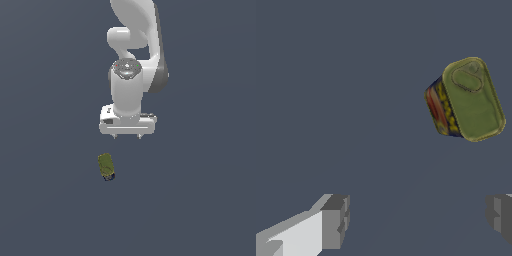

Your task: Pick up the object and move it to a goal position.

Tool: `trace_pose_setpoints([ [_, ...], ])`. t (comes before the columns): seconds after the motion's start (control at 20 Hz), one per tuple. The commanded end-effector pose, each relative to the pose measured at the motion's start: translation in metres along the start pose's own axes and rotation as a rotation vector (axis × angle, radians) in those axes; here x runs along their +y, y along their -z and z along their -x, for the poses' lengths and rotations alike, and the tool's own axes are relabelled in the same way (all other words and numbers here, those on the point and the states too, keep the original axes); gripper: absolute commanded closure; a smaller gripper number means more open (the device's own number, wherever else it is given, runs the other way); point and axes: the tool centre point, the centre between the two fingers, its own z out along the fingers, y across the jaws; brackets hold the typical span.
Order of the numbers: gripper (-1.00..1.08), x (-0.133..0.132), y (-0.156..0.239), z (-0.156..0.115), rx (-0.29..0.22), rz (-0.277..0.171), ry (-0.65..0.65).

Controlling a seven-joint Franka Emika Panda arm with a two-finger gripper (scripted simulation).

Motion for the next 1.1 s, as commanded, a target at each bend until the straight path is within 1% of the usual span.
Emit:
trace_pose_setpoints([
  [0.0,-0.92,0.000,0.000,0.000,0.000,0.000,0.000],
  [0.4,-0.92,0.003,0.008,0.001,0.001,0.023,0.041],
  [0.65,-0.92,0.004,0.008,0.001,0.000,0.023,0.042],
  [1.05,-0.92,0.015,-0.001,-0.014,-0.001,0.021,0.088],
])
